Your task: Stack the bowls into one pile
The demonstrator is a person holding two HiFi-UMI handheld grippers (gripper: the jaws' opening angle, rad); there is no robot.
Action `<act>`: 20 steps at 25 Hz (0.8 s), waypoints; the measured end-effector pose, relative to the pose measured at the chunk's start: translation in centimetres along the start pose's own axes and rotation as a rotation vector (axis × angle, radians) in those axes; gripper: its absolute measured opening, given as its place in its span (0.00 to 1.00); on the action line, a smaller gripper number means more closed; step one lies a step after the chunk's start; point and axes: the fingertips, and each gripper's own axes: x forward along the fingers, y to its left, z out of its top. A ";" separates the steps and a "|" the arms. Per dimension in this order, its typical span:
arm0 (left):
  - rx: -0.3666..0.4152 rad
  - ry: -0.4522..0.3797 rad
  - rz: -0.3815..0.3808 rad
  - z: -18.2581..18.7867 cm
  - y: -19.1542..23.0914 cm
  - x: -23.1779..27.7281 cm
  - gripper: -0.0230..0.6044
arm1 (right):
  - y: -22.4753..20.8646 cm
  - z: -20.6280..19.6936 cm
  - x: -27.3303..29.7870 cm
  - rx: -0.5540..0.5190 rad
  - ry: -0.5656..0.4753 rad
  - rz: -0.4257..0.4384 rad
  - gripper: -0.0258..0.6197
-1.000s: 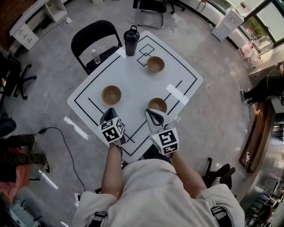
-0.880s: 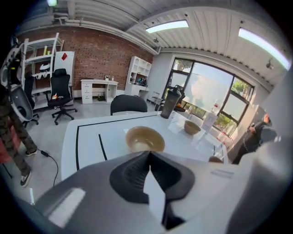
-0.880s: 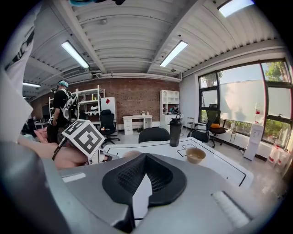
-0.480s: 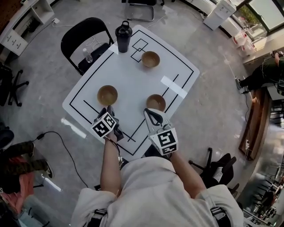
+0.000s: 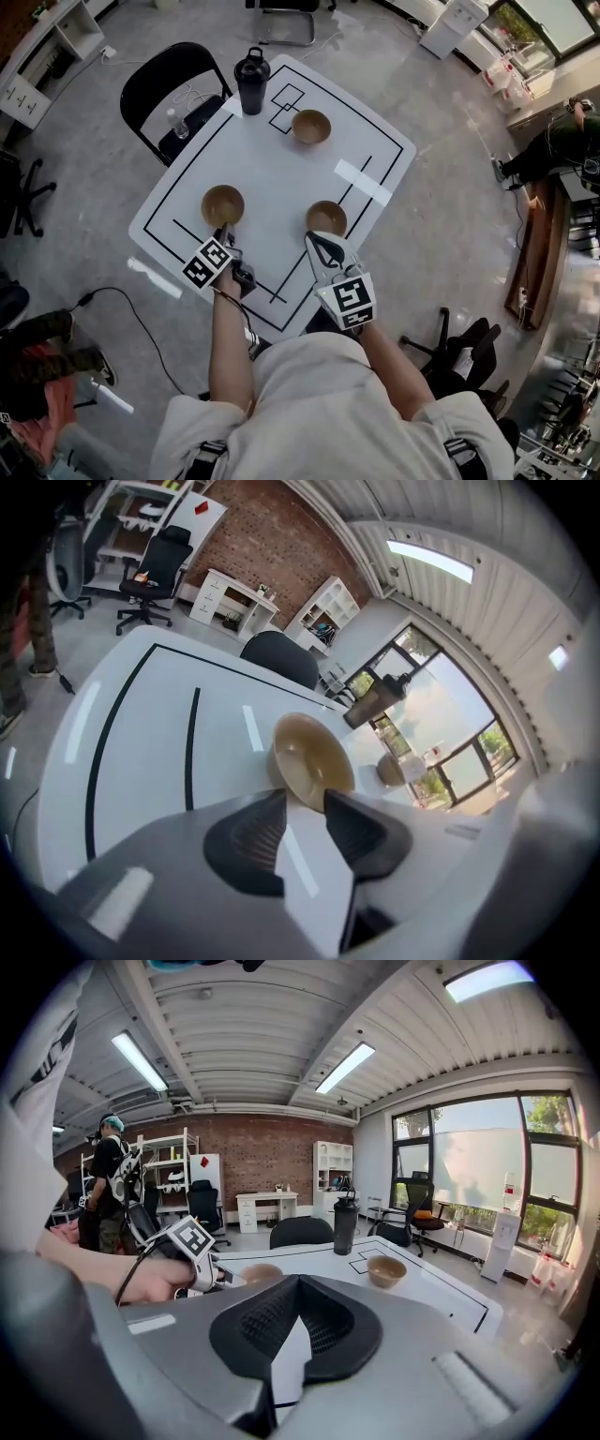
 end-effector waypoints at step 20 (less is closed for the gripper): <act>0.008 -0.021 -0.102 -0.2 -2.0 -1.6 0.05 | 0.0 0.0 -1.0 -0.007 -0.017 0.003 0.04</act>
